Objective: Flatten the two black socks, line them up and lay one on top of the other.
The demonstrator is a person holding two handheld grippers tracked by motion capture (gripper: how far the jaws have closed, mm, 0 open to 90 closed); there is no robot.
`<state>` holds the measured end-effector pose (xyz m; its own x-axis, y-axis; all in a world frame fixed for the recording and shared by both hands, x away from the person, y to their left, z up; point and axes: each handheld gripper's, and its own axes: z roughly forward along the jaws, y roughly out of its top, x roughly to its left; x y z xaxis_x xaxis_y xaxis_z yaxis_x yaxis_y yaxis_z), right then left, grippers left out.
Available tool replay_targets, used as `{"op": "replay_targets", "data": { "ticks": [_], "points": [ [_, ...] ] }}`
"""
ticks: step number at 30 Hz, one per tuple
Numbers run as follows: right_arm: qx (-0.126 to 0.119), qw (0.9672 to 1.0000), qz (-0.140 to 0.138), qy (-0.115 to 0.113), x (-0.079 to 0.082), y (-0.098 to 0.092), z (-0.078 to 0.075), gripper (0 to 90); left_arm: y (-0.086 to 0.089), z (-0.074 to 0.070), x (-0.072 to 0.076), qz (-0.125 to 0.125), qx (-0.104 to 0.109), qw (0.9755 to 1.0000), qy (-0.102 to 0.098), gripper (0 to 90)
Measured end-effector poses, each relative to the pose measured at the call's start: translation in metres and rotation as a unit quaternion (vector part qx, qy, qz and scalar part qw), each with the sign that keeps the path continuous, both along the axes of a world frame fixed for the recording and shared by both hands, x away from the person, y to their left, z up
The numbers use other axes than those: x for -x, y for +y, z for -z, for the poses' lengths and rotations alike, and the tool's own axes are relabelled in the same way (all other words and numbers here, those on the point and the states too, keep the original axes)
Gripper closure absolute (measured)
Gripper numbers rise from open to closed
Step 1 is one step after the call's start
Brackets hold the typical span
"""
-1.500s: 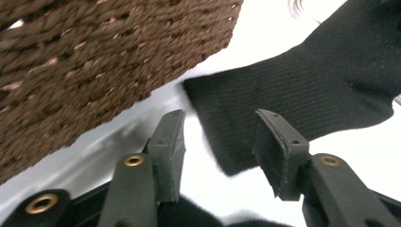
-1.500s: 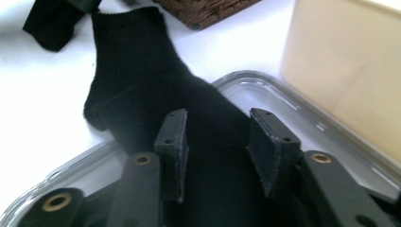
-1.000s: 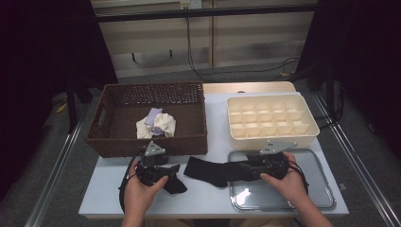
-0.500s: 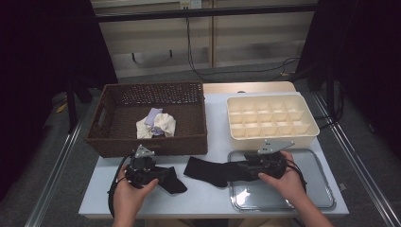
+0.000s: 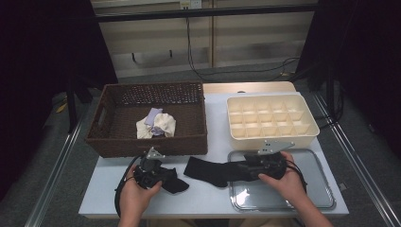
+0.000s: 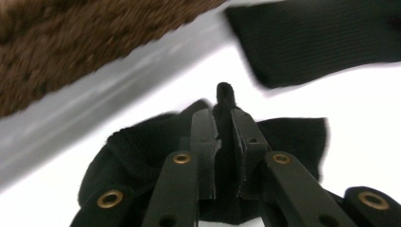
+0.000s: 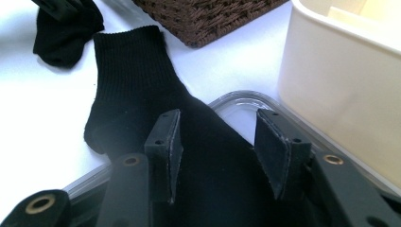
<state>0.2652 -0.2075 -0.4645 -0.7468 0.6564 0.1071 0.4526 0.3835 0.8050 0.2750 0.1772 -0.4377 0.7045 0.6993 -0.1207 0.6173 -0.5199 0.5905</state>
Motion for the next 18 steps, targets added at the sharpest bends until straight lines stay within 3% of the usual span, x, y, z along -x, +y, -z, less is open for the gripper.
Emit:
{"op": "replay_targets", "data": {
  "ticks": [3, 7, 14, 16, 18],
  "points": [
    [-0.004, 1.0, 0.002, 0.0, 0.0, -0.001, 0.0, 51.9, -0.004, -0.013, 0.002, 0.032, 0.019, 0.9992, -0.013, 81.1],
    [-0.006, 1.0, 0.003, -0.001, 0.002, -0.002, -0.001, 51.9, -0.014, -0.025, 0.005, 0.067, 0.043, 0.9968, -0.009, 81.2],
    [-0.013, 0.9999, 0.01, 0.002, 0.003, -0.007, -0.002, 51.9, -0.038, -0.024, 0.0, 0.094, 0.077, 0.9922, -0.027, 81.0],
    [-0.014, 0.9998, 0.01, 0.001, 0.003, -0.006, -0.001, 51.9, -0.046, -0.021, -0.004, 0.098, 0.075, 0.9915, -0.041, 80.8],
    [-0.014, 0.9999, 0.01, 0.003, 0.004, -0.006, -0.001, 51.9, -0.055, -0.014, -0.01, 0.08, 0.079, 0.9921, -0.056, 75.9]
  ]
}}
